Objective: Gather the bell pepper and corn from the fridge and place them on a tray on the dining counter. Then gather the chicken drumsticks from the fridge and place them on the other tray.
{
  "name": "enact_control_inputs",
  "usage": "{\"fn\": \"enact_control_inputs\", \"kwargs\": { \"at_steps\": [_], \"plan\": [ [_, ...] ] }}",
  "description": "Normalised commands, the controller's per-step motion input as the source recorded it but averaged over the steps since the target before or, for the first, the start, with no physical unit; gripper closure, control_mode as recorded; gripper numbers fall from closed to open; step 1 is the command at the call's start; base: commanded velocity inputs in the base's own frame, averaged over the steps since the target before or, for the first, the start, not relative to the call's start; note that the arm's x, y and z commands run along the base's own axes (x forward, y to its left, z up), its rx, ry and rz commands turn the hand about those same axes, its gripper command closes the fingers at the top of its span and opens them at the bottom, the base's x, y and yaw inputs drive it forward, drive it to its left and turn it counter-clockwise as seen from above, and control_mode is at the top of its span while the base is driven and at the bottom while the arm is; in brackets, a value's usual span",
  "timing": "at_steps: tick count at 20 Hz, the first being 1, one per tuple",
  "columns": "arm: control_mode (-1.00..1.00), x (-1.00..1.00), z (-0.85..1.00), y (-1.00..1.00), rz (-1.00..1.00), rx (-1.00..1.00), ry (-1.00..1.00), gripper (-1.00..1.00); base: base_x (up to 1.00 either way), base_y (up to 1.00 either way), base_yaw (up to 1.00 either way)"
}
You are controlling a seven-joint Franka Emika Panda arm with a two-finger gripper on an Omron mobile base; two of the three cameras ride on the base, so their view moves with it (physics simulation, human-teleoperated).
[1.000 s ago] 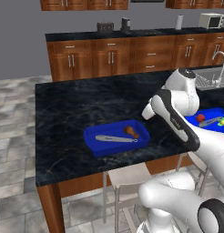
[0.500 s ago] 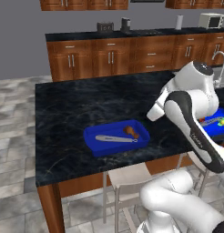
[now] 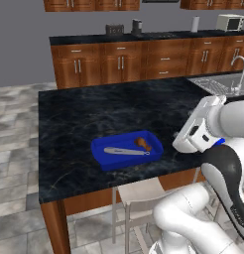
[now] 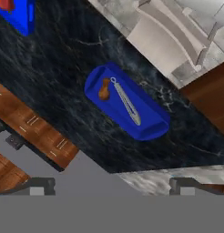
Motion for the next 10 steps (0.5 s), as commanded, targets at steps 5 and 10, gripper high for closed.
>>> {"fn": "enact_control_inputs", "kwargs": {
  "at_steps": [5,10],
  "plan": [
    [-1.0,-1.0,0.56,-0.41,-0.29,0.16,-0.13,-1.0,0.0,0.0,0.0],
    [-1.0,-0.89,0.65,-0.41,-0.46,0.28,0.0,-1.0,0.0,0.0,0.0]
  ]
}}
